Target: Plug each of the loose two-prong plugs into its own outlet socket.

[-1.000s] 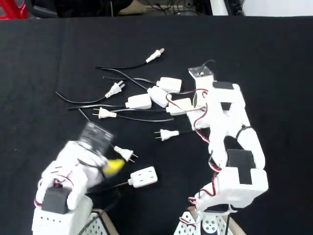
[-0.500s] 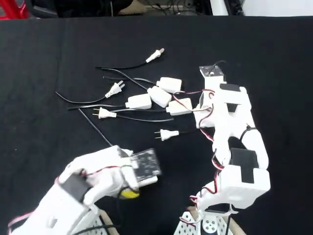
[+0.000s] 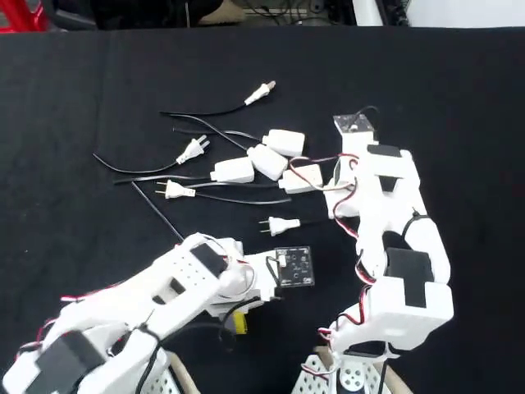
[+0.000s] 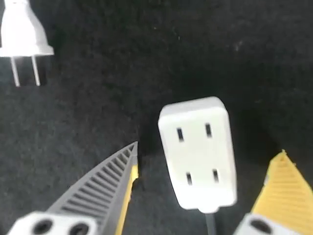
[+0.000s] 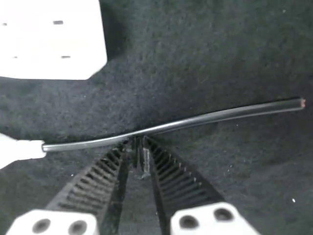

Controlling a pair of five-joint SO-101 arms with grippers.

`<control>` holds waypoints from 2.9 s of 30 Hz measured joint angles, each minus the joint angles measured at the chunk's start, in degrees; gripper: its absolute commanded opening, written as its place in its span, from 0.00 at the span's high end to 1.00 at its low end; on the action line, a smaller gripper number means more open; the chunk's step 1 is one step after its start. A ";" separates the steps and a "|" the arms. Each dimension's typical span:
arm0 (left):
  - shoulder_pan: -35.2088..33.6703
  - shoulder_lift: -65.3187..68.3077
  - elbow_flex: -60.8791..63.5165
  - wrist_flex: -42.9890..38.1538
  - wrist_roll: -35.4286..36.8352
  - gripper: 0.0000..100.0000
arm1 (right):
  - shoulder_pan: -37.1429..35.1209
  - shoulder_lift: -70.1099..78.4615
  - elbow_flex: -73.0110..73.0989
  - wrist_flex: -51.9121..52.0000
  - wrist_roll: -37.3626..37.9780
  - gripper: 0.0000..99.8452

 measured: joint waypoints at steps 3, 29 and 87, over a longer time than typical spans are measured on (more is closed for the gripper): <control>0.00 0.97 -0.18 -1.67 -0.18 0.74 | 0.00 0.00 0.09 -0.35 0.00 0.98; -18.64 1.67 -21.01 25.58 4.84 0.97 | 0.00 0.00 0.09 -0.35 -0.09 0.98; -66.02 -48.35 27.16 -1.14 12.31 0.73 | -23.38 3.08 -5.89 8.35 -50.02 0.70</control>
